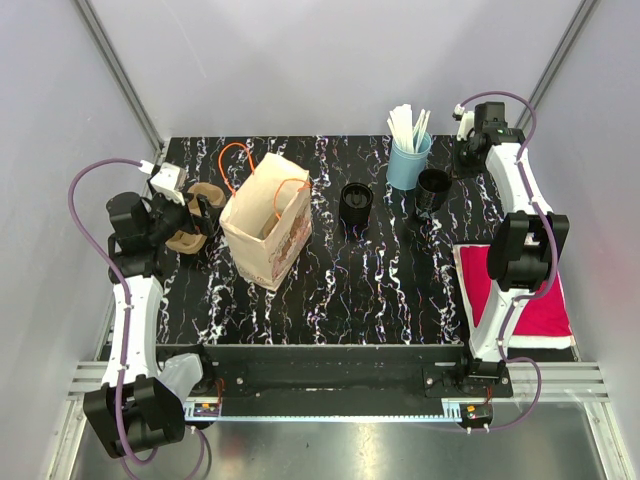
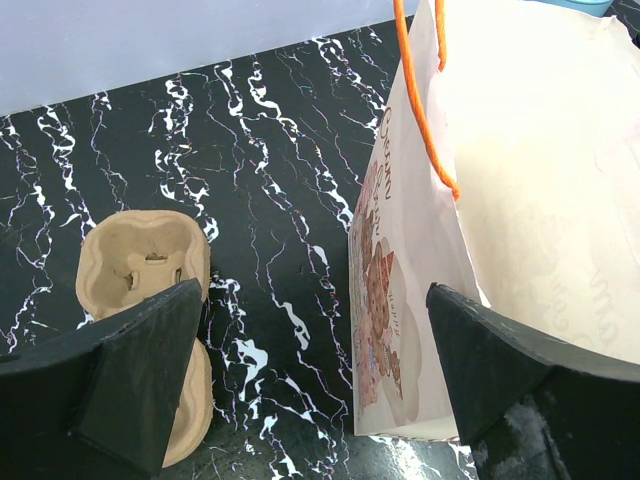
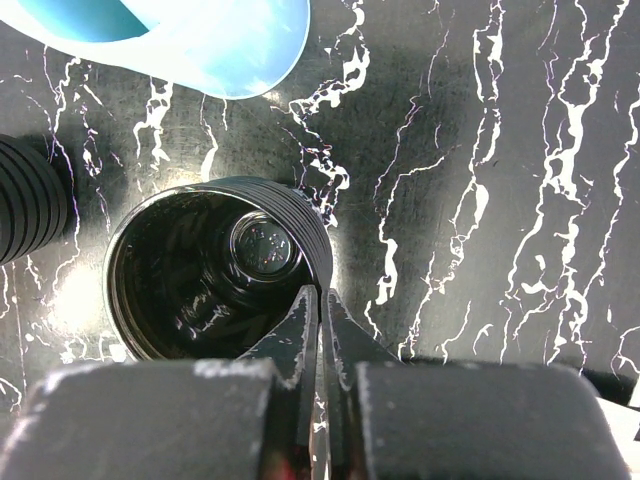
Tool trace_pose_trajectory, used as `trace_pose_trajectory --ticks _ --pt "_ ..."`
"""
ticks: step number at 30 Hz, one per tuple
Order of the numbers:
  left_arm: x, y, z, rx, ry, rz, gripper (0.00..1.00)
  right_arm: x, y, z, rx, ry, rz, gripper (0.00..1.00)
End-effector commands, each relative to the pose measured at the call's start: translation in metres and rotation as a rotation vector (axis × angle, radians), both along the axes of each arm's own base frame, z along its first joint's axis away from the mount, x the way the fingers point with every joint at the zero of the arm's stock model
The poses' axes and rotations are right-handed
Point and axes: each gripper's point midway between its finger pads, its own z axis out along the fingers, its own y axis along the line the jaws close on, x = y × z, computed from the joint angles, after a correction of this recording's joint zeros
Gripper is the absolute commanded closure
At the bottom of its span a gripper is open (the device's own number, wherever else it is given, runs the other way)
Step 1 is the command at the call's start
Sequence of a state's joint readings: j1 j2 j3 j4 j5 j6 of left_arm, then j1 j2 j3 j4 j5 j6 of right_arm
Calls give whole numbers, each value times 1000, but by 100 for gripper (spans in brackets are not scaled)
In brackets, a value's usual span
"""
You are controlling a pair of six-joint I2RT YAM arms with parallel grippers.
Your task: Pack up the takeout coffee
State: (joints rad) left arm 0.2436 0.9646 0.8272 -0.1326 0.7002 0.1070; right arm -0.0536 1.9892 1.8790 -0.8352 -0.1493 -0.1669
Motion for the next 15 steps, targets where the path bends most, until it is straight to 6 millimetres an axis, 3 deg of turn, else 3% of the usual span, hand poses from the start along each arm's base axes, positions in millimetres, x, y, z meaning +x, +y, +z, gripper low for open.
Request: trace_pose_trajectory --ticks 1,15 --pt "2 -2 11 6 -50 -26 1 3 3 20 25 -56 4 99" --pt "2 -3 10 3 -47 -29 1 0 6 36 40 -91 15 100"
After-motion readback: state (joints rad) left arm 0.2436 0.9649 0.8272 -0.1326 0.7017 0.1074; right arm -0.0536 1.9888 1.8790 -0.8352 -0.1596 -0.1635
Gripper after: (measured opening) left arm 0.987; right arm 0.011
